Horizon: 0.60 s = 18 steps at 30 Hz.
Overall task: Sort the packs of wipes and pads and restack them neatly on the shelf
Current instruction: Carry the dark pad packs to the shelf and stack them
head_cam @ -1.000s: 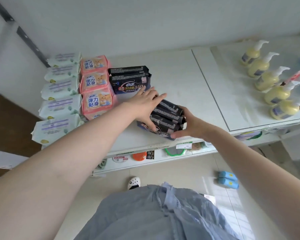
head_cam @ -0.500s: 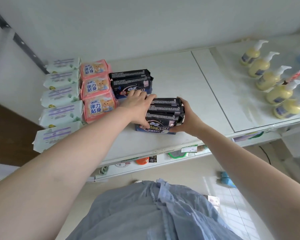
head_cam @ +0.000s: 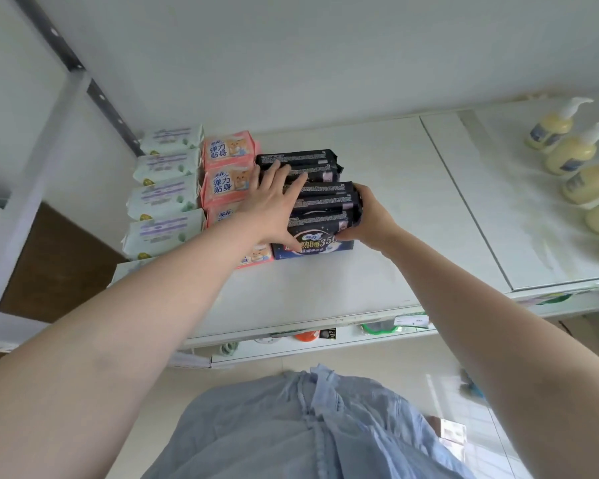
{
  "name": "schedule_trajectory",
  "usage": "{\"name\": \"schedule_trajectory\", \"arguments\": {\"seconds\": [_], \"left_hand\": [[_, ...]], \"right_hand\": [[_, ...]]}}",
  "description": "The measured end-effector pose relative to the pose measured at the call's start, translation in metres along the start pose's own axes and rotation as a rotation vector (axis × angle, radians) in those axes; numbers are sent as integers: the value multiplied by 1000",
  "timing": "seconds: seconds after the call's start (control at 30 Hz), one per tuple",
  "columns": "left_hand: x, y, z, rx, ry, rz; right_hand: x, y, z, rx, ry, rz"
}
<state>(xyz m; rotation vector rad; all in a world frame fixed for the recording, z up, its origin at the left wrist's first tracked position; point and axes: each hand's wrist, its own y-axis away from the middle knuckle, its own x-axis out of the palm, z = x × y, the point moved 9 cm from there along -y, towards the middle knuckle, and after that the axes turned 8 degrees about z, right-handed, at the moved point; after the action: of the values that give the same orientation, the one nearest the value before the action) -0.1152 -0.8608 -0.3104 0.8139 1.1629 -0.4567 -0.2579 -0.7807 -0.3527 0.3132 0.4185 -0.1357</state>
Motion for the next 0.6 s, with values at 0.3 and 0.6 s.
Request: {"name": "schedule_trajectory", "arguments": {"seconds": [0.3,0.6], "left_hand": [[-34,-53,47,-55,393,5],[-8,-95,47,-7,253,192]], "right_hand": [[10,13,-4,-7,159,-183],[25,10,6,-52,54,-415]]}}
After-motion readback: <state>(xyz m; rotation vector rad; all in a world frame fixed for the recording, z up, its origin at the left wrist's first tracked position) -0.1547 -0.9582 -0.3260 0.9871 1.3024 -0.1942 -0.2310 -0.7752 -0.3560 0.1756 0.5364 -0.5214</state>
